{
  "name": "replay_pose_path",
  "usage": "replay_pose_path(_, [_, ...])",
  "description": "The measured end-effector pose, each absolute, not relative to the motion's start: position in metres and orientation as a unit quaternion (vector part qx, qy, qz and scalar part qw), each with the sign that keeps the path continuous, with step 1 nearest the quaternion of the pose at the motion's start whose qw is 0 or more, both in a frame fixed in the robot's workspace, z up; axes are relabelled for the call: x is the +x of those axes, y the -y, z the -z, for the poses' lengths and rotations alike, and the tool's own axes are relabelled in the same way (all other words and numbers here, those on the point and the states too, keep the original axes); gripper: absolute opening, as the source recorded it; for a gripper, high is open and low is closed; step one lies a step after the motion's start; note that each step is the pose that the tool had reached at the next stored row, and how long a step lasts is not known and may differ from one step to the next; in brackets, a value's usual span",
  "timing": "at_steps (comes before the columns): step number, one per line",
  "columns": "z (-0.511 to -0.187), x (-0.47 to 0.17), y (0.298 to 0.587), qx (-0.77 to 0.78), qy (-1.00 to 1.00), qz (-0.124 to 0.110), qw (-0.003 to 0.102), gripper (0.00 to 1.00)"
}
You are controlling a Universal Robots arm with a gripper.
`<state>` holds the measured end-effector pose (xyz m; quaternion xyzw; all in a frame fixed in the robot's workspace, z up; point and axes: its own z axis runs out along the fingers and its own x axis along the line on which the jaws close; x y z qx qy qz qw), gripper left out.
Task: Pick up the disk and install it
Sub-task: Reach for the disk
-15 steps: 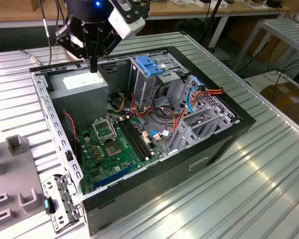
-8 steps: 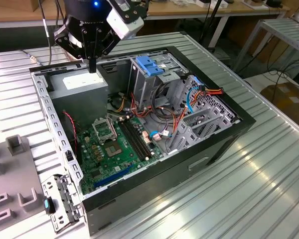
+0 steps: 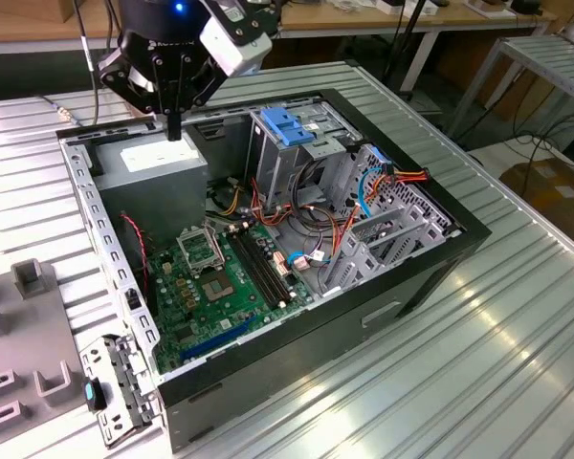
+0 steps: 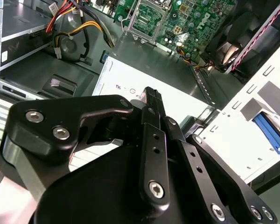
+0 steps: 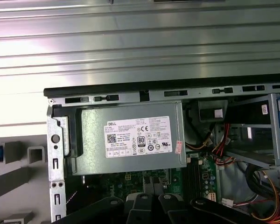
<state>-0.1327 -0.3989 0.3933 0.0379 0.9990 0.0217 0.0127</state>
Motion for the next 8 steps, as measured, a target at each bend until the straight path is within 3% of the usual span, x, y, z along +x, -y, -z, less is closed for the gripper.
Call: replay_pose_path(8, [-0.3932,-0.1349,0.3989,0.038,-0.999,-0.022,0.012,0.11])
